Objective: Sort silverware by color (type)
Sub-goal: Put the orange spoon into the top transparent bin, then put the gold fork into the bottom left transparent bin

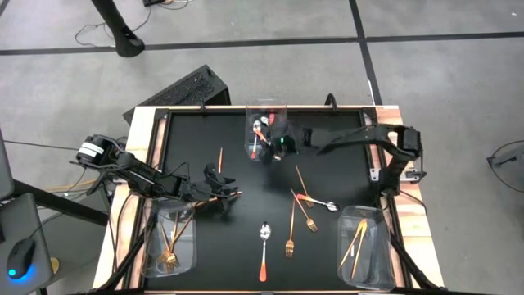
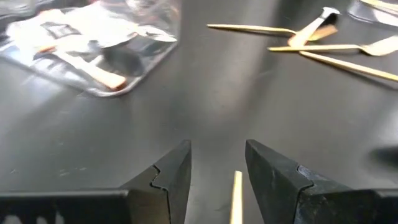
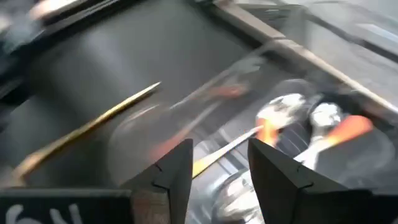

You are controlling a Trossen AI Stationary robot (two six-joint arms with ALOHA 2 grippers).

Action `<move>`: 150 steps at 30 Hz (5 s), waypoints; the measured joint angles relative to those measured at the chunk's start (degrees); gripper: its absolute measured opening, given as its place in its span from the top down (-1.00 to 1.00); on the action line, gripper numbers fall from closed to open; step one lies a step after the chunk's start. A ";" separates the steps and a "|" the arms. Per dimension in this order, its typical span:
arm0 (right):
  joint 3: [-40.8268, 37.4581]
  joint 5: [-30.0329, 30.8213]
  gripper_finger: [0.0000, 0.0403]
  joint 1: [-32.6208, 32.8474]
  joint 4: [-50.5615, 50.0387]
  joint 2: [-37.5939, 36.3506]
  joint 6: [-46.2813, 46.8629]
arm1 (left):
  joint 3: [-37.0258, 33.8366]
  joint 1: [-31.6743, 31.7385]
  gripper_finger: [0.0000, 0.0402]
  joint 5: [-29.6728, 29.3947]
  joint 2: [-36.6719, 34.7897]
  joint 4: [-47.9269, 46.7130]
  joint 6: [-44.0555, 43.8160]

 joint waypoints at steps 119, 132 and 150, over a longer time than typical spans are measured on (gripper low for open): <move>-18.10 -13.24 0.65 -12.80 27.18 -5.10 14.35 | 0.02 -0.79 0.34 0.04 -0.01 0.26 -2.21; -18.04 -10.78 0.18 -6.10 13.65 -16.51 4.19 | 0.02 -0.74 0.34 -0.48 -0.01 0.04 -2.20; -18.08 7.48 0.33 19.76 -24.31 -18.46 28.23 | 0.02 0.44 0.34 -4.14 -0.01 -0.39 -1.72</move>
